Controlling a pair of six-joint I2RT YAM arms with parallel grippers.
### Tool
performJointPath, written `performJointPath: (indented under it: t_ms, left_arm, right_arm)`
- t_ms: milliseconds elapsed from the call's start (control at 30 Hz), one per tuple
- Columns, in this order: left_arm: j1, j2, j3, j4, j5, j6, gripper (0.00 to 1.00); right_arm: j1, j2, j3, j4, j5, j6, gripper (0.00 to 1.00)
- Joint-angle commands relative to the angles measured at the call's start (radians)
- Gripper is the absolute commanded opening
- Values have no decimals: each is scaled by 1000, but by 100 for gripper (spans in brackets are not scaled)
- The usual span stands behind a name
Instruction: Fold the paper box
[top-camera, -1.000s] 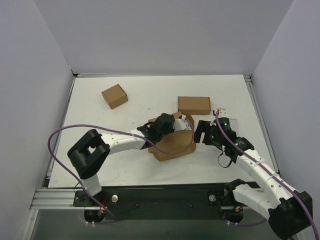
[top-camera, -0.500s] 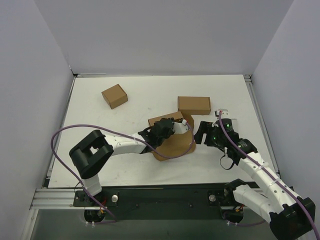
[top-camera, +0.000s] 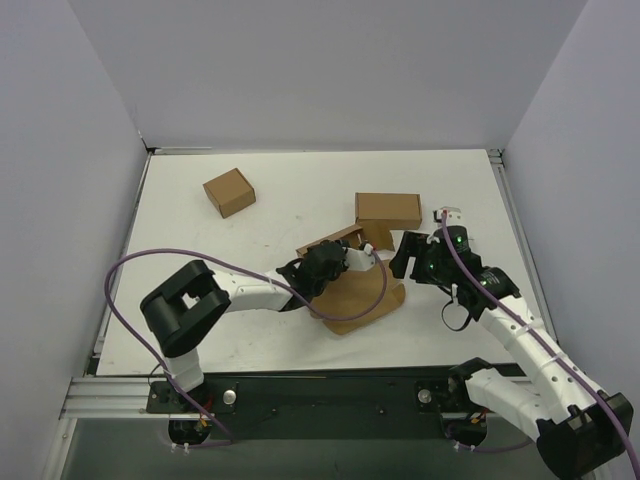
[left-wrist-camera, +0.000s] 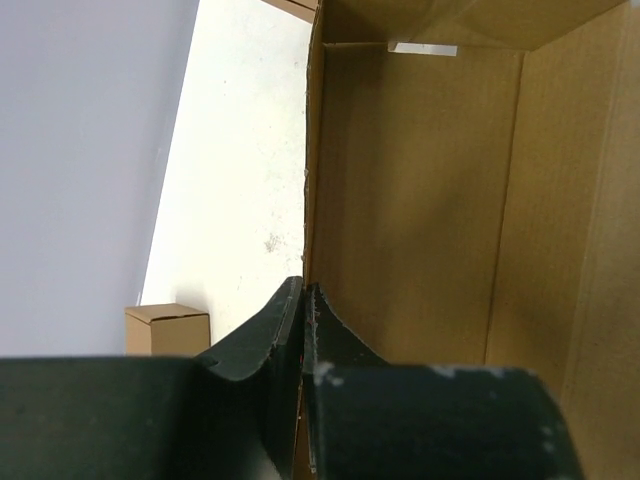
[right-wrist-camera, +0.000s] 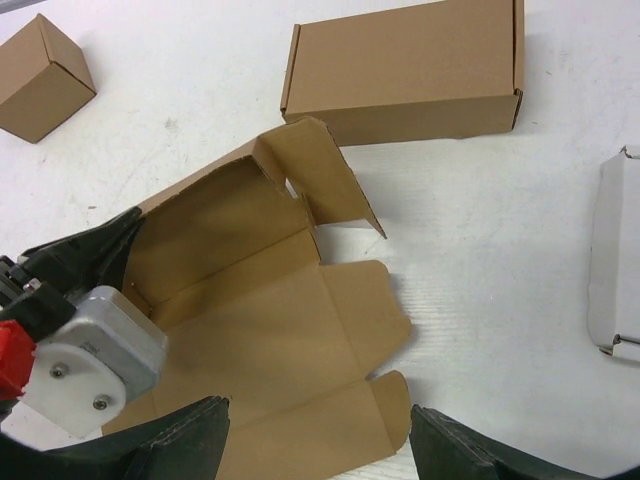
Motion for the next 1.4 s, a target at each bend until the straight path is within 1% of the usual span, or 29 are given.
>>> performJointPath:
  t_ms: [0,67,133,200,233,300,367,467,533,600,667,700,867,1033,1200,1367]
  left_arm:
    - [-1,-64,-2,-68,83,-55,4]
    - [-1,-110,-2,-114,104,-95,0]
    - [2,-168,-2,-186,144,-138,0]
    - [5,-210,1,-265,190,-185,0]
    - [6,-251,1,-290,207,-199,0]
    - [8,-288,-5,-344,251,-234,0]
    - [8,-336,-19,-369,279,-254,0]
    - [9,-379,-42,-376,304,-279,0]
    - [8,-393,-55,-376,298,-274,0]
    - [6,-397,-67,-376,310,-273,0]
    - [5,-394,-68,-376,324,-271,0]
    - [3,-393,-76,-376,330,-271,0]
    - [-5,-376,-85,-375,344,-276,0]
    - [-8,-356,-87,-373,358,-280,0]
    - [-15,-339,-87,-370,358,-284,0]
    - [-17,-311,-84,-366,333,-284,0]
  right_arm:
    - [-13,36,75,-52,-2,-17,73]
    - [-24,59,96,-71,-11,-24,73]
    - [-39,75,107,-81,-46,-49,73]
    - [-87,85,122,-90,-75,-66,73]
    - [-111,82,125,-95,-122,-69,73]
    - [-191,71,128,-95,-161,-67,72]
    - [-266,65,124,-85,-204,-67,70]
    - [-315,106,112,-70,-253,-80,68]
    - [-319,147,98,-47,-261,-87,67]
    - [-319,168,75,-3,-319,-90,67]
    - [-319,178,36,69,-379,-90,67]
    - [-317,183,26,106,-382,-92,67]
    - [-317,226,0,129,-400,-115,67]
    - [-300,307,-5,149,-428,-116,67]
    - [-236,375,7,159,-459,-132,65]
    - [-144,385,4,165,-467,-159,64]
